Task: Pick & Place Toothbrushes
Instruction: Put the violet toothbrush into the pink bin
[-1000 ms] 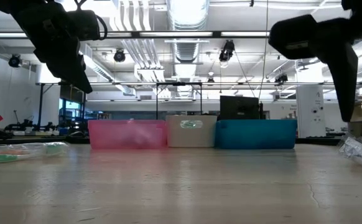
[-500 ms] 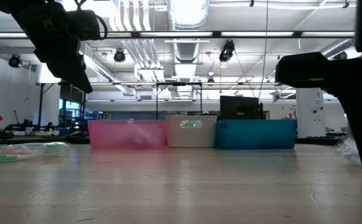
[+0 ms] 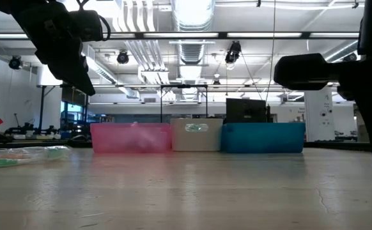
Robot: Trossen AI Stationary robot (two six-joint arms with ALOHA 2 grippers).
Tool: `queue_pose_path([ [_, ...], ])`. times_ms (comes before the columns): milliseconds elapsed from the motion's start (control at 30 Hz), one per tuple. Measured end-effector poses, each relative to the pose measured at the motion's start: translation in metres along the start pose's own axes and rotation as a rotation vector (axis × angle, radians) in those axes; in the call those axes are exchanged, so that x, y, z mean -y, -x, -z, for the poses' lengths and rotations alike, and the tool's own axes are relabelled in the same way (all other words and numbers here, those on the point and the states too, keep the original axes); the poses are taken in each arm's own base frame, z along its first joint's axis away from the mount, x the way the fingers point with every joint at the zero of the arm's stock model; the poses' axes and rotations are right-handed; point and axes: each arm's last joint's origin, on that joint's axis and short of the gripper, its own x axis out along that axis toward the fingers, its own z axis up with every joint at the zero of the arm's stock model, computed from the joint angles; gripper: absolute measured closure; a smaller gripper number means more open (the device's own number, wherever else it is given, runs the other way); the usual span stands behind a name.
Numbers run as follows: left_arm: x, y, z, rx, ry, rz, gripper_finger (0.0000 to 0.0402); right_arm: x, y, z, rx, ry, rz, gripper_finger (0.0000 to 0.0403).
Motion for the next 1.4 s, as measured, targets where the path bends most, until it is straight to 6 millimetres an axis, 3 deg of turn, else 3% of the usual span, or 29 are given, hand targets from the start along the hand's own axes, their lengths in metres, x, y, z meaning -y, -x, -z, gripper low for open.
queue_pose_path([
  [100,0.0,0.0,0.0,0.0,0.0,0.0,0.0305,0.0,0.001,-0.001,0.003,0.019,0.004,0.0383],
  [600,0.001,0.0,-0.001,0.012,0.005,0.004,0.0305,0.007,0.046,-0.006,0.151,0.01,0.038,0.0394],
  [733,0.003,0.0,-0.005,0.055,0.067,0.038,0.0305,0.011,0.049,-0.005,0.136,0.03,0.143,0.0394],
  [1133,0.021,-0.017,-0.015,0.281,0.147,0.424,0.0305,0.023,0.05,-0.007,0.002,0.223,0.658,0.0394],
  [1233,0.021,-0.029,-0.01,0.248,0.149,0.417,0.0305,0.026,0.044,-0.008,0.041,0.231,0.618,0.0394],
  [1333,0.023,-0.042,-0.006,0.203,0.152,0.394,0.0305,0.03,0.034,-0.004,0.099,0.226,0.396,0.0394],
  [1400,0.024,-0.051,-0.003,0.174,0.151,0.382,0.0305,0.033,0.03,-0.001,0.105,0.197,0.337,0.0394],
])
